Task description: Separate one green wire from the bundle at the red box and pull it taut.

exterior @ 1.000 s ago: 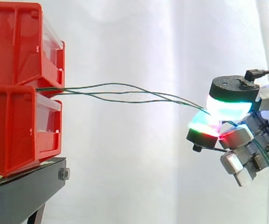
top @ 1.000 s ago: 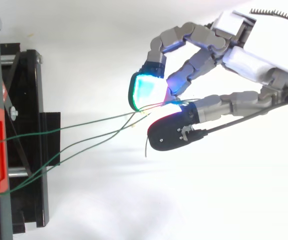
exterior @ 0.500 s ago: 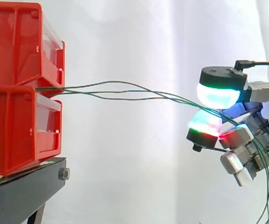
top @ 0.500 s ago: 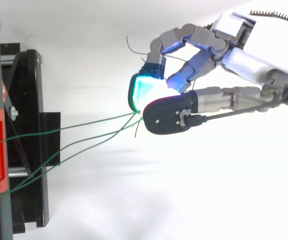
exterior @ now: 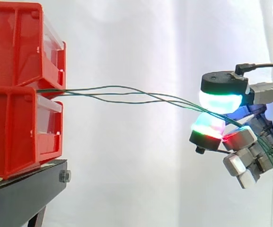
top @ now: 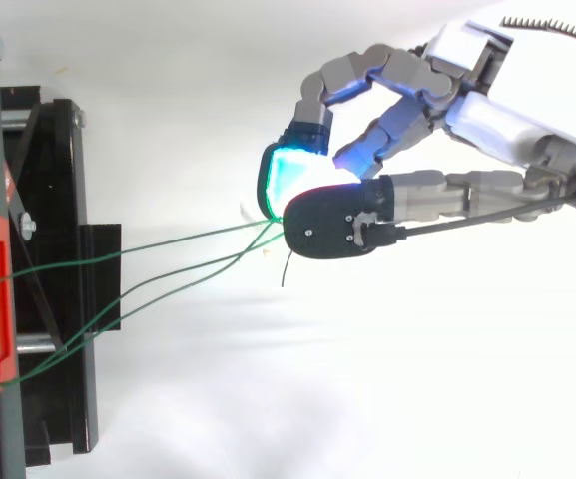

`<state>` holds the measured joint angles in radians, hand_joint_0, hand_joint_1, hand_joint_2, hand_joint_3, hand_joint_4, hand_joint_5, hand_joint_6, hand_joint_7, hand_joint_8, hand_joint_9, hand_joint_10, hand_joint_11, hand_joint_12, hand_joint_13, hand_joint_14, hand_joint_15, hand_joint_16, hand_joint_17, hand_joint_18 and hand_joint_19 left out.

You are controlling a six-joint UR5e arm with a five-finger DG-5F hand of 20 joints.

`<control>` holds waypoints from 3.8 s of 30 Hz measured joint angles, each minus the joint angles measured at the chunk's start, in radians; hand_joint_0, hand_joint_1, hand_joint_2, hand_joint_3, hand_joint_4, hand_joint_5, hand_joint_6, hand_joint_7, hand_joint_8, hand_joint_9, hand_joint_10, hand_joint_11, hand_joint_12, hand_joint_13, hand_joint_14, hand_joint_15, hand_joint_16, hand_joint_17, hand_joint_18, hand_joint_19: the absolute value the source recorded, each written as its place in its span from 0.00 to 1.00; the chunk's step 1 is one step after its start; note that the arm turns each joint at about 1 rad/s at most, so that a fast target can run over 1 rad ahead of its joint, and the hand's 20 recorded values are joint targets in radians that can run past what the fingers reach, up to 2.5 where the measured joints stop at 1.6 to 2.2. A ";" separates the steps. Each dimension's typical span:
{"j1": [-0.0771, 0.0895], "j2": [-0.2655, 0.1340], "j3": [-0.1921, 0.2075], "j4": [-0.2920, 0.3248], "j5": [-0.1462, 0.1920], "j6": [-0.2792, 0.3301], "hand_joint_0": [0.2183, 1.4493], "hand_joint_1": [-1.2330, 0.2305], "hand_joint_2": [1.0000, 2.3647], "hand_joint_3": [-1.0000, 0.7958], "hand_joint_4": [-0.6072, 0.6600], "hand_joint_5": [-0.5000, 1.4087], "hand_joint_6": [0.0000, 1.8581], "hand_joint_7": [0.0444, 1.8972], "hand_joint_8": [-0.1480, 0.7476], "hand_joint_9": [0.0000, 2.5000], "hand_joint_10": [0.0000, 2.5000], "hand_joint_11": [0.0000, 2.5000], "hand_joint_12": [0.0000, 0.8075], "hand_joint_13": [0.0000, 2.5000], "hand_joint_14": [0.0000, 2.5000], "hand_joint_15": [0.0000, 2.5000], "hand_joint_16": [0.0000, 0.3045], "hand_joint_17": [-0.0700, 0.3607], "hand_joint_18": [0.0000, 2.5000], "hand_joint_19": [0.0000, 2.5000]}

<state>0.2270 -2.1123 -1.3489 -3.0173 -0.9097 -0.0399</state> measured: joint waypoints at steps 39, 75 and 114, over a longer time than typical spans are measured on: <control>0.013 -0.003 -0.077 0.136 0.021 0.048 0.25 0.35 0.00 0.29 0.63 0.15 0.47 0.49 0.49 0.41 0.23 0.57 0.44 0.49 0.28 0.57 0.19 0.47 0.32 0.36; 0.010 -0.001 0.063 -0.044 0.016 0.032 0.32 0.39 0.01 0.44 0.58 0.16 0.48 0.53 0.46 0.46 0.09 0.62 0.43 0.51 0.00 0.62 0.18 0.45 0.29 0.34; 0.013 0.000 0.063 -0.060 0.016 0.041 0.38 0.22 0.01 0.33 0.58 0.16 0.48 0.50 0.46 0.45 0.00 0.60 0.49 0.37 0.01 0.39 0.18 0.44 0.28 0.31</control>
<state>0.2401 -2.1123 -1.2860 -3.0775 -0.8941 0.0012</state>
